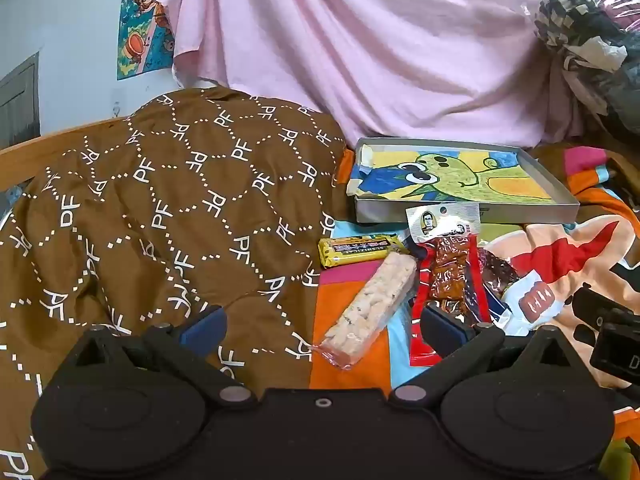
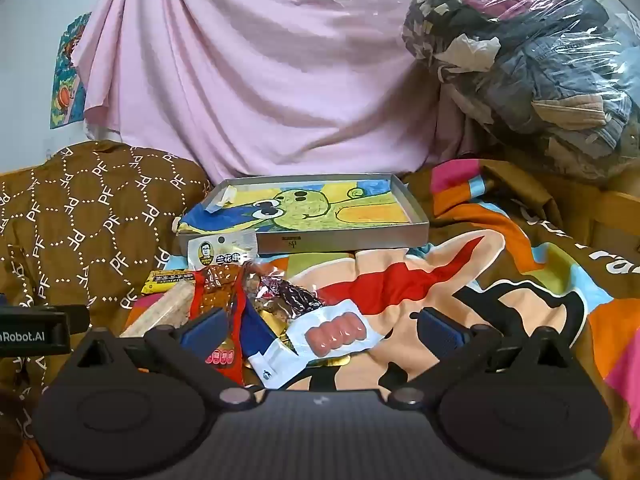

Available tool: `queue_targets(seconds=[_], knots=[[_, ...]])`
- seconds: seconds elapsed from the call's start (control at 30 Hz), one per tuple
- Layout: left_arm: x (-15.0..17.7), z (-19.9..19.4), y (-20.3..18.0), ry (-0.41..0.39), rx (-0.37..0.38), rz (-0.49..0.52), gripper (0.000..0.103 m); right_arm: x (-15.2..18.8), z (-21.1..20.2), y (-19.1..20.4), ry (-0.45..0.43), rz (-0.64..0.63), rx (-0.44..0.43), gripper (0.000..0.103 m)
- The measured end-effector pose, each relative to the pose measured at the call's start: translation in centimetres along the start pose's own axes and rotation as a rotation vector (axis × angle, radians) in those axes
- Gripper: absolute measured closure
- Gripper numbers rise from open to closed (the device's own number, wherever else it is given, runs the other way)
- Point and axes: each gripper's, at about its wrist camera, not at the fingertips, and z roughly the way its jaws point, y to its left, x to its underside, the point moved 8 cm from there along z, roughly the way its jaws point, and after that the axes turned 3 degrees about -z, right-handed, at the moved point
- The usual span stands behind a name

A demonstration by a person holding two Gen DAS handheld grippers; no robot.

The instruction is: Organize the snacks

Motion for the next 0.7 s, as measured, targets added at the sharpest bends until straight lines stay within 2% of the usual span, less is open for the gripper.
queue_targets(seconds=[0.7], knots=[[0.0,0.0,-0.01,0.0,0.001,-0.002,0.001,0.12,0.1,0.11,0.007,-0.01,0.0,0.0]])
